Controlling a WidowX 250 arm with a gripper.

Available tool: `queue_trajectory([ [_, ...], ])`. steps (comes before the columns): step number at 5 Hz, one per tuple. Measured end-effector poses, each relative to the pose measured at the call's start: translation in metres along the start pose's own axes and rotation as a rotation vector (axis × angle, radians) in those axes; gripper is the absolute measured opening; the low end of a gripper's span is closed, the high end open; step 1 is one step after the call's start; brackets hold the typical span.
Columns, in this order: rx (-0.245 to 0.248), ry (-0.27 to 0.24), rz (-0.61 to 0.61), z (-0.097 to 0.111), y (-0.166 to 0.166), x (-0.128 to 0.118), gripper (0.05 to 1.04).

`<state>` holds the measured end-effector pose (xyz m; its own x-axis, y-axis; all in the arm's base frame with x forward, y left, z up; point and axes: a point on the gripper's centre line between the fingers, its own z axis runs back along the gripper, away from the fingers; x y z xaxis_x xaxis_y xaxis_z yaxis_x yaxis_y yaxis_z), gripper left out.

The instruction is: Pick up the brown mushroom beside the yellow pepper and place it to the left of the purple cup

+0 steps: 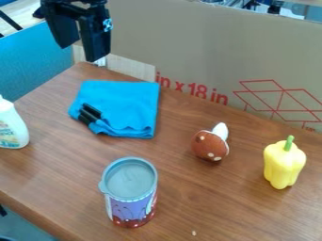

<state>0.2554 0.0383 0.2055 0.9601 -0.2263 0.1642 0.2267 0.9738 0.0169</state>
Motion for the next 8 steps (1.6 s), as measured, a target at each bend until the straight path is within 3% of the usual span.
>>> queue_trajectory([
  [1, -0.009, 0.02, 0.006, -0.008, 0.0, 0.0, 1.001],
  [2, 0.005, -0.041, 0.031, -0.025, -0.022, 0.027, 1.001],
  [3, -0.022, -0.135, 0.101, -0.03, -0.036, 0.045, 1.001],
  [4, -0.052, -0.154, 0.156, -0.042, -0.048, 0.059, 1.001],
  [5, -0.077, -0.17, 0.221, -0.058, -0.057, 0.071, 1.001],
  [7, -0.102, -0.122, 0.248, -0.102, -0.079, 0.096, 1.001],
  [8, -0.111, -0.135, 0.286, -0.111, -0.085, 0.106, 1.001],
])
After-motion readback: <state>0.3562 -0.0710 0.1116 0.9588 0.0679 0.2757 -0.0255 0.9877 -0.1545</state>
